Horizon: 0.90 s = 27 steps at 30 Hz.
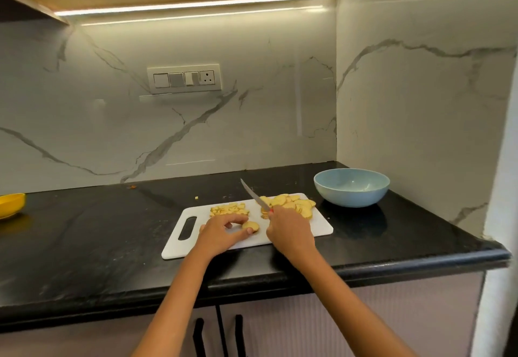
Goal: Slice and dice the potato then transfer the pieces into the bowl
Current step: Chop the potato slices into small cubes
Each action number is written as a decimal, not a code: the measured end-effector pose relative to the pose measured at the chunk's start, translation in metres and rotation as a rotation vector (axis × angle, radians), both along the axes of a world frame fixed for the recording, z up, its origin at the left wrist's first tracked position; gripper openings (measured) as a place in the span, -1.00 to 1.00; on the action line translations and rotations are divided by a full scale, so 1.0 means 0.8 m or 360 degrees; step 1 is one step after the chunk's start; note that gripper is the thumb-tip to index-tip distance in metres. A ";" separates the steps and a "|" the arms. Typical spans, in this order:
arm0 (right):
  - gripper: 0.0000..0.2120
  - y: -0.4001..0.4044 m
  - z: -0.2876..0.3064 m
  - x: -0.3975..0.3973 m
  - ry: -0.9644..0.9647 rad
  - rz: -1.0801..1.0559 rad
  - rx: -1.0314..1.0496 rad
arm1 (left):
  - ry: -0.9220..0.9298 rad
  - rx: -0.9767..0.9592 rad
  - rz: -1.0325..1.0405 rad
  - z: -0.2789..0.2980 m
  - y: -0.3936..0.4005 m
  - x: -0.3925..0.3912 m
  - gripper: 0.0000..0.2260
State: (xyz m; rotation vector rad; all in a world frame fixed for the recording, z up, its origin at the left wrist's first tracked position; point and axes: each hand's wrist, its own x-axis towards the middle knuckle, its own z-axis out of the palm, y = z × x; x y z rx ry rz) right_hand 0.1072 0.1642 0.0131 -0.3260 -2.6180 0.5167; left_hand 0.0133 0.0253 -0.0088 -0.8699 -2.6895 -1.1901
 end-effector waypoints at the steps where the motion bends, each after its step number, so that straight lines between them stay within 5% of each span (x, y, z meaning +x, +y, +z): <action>1: -0.76 -0.004 -0.001 0.009 -0.0048 -0.0006 0.0027 | -0.0001 0.0004 0.0004 0.000 -0.001 0.001 -0.76; 27: -0.72 -0.062 0.010 0.062 -0.0309 0.0003 0.0479 | 0.0000 0.0008 0.0033 0.009 0.001 0.011 -0.87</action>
